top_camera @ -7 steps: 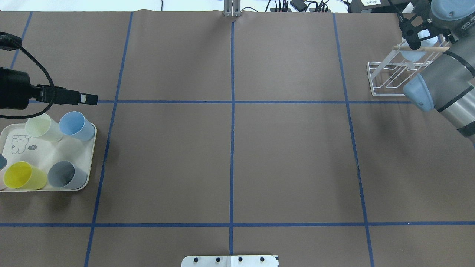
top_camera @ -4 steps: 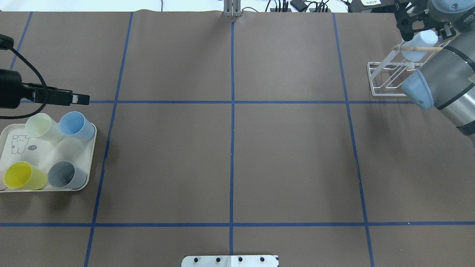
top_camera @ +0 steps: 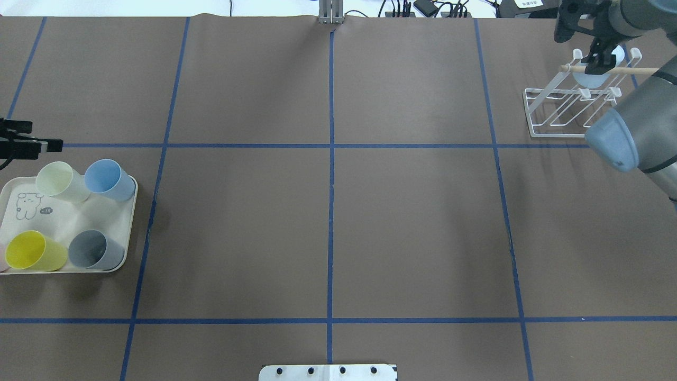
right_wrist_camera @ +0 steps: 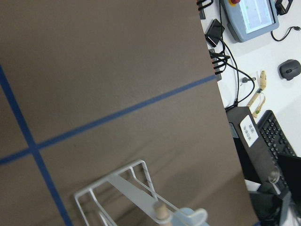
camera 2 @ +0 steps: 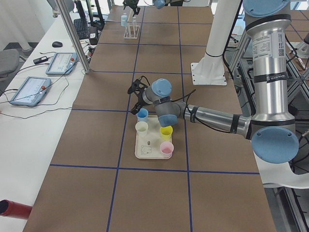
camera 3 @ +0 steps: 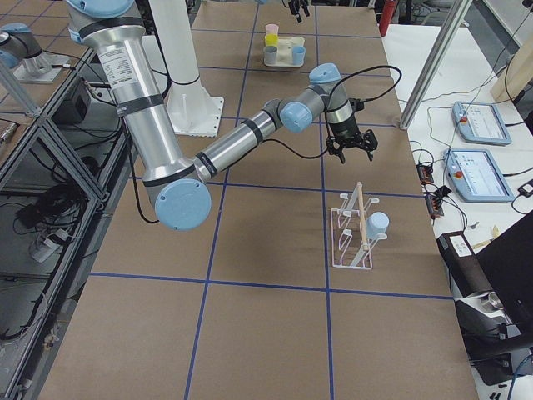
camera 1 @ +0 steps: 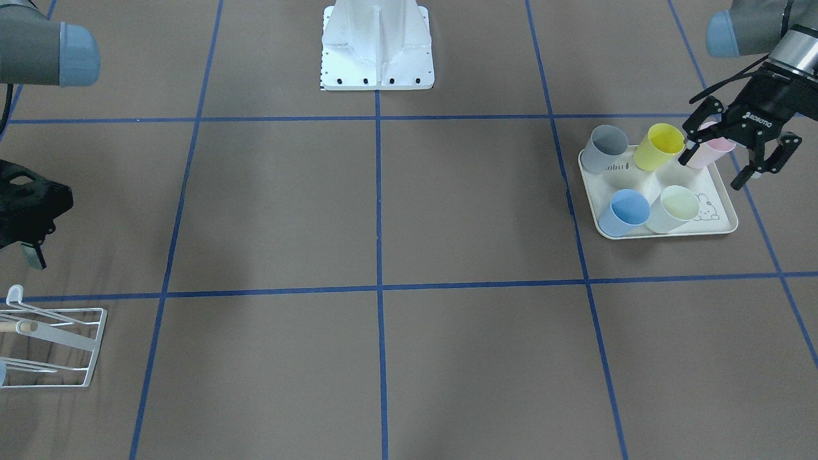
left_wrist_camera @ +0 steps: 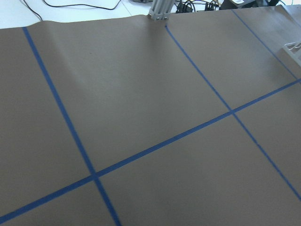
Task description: Transfer IKEA cup to right arm and place on rack
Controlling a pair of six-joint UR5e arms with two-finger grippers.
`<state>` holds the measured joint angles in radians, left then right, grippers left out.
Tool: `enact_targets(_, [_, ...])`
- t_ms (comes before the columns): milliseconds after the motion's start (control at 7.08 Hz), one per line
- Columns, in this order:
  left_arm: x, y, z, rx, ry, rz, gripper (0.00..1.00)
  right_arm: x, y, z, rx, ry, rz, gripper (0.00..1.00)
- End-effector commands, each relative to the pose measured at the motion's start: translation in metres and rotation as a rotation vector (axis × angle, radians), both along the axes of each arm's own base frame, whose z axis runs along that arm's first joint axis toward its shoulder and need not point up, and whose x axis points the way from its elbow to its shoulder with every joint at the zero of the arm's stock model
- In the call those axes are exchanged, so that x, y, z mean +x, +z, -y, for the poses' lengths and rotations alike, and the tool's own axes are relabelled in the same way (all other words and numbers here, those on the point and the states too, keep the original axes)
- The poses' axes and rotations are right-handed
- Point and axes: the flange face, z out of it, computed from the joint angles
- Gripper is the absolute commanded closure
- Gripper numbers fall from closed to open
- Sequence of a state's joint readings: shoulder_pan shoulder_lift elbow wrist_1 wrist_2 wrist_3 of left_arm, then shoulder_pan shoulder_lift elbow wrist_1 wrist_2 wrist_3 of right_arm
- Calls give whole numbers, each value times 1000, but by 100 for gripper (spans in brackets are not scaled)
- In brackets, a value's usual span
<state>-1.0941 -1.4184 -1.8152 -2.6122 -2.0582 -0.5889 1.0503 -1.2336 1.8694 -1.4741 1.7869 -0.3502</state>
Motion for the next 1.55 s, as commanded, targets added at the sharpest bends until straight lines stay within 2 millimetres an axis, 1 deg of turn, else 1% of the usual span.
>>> enact_targets(0, [0, 40, 11, -32, -57, 72, 0, -52, -33, -45, -150, 74, 222, 1])
enact_targets(141, [8, 58, 12, -51, -58, 94, 0, -65, -47, -58, -175, 91, 271, 1])
enact_targets(283, [22, 72, 9, -57, -35, 89, 0, -65, -53, -65, -172, 89, 286, 1])
enact_targets(424, [36, 89, 6, -50, -44, 106, 0, -70, -51, -68, -174, 79, 282, 1])
enact_targets(565, [55, 95, 1, -64, -46, 80, 0, -71, -51, -68, -175, 78, 283, 1])
enact_targets(706, [57, 104, -1, -68, -42, 76, 0, -71, -51, -68, -175, 78, 283, 1])
enact_targets(848, [57, 107, -2, -63, -42, 73, 12, -71, -51, -68, -175, 78, 283, 1])
enact_targets(989, [56, 111, -2, -60, -42, 71, 57, -71, -51, -68, -175, 78, 283, 1])
enact_targets(1130, [57, 111, -2, -61, -40, 70, 80, -71, -51, -68, -175, 78, 283, 1])
enact_targets(1272, [57, 110, -2, -56, -37, 71, 81, -71, -51, -68, -175, 78, 283, 1])
enact_targets(1413, [57, 109, -3, -53, -34, 69, 85, -70, -51, -68, -174, 79, 282, 1])
